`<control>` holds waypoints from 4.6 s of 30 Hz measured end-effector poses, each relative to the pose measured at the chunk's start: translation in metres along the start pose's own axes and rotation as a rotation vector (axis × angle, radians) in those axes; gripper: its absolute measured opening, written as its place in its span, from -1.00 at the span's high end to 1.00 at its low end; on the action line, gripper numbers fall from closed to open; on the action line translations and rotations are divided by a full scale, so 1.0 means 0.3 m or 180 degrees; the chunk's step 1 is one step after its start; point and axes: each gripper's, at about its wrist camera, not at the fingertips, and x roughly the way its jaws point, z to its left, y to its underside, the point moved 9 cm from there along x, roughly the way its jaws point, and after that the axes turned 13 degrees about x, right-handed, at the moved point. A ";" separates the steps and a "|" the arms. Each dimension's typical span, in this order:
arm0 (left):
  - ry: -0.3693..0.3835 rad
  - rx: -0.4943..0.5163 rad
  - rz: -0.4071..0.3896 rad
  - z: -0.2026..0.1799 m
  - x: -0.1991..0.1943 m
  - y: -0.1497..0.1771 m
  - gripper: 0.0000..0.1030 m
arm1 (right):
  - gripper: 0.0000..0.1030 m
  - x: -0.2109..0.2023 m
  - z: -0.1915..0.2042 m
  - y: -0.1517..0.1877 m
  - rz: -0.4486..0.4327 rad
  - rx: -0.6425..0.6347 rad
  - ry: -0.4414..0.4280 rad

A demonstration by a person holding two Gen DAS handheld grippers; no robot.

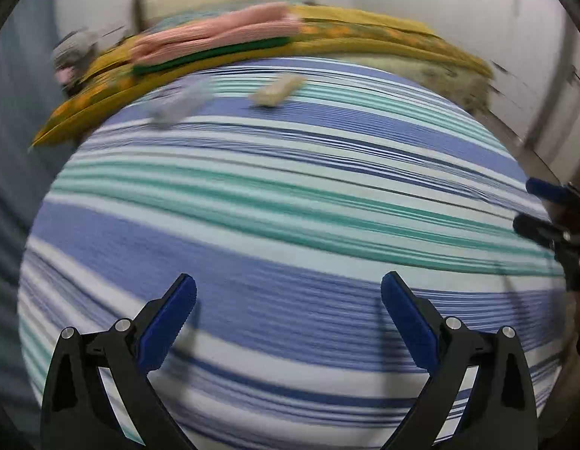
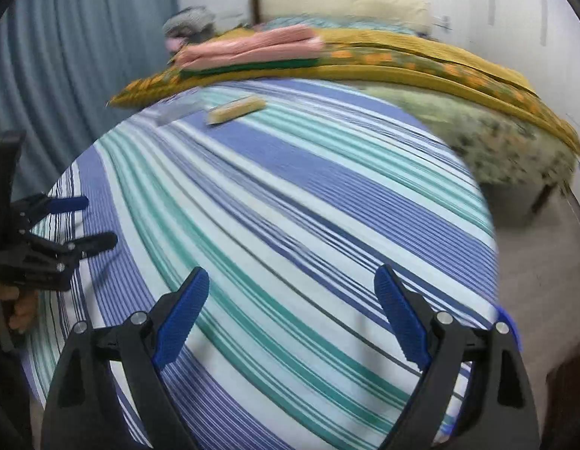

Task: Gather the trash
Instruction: 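Return both tools to the table above the clear box and snack bar, then grasp the clear cartoon box with the left tool while the right tool grasps the snack bar, then carry the box and snack bar over the wastebasket and open both tools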

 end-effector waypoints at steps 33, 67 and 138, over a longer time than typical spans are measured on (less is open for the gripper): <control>-0.0078 -0.0132 0.0101 0.150 0.069 0.015 -0.92 | -0.75 0.330 0.222 -0.204 0.0409 0.0109 -0.0023; 0.0008 -0.0284 -0.0197 0.466 0.224 -0.219 -0.92 | 0.43 0.119 0.161 -0.082 0.0546 0.0056 -0.0350; 0.0279 -0.0083 0.0051 0.090 0.010 -0.003 -0.91 | -0.28 0.116 0.281 -0.003 0.0691 -0.0278 -0.0331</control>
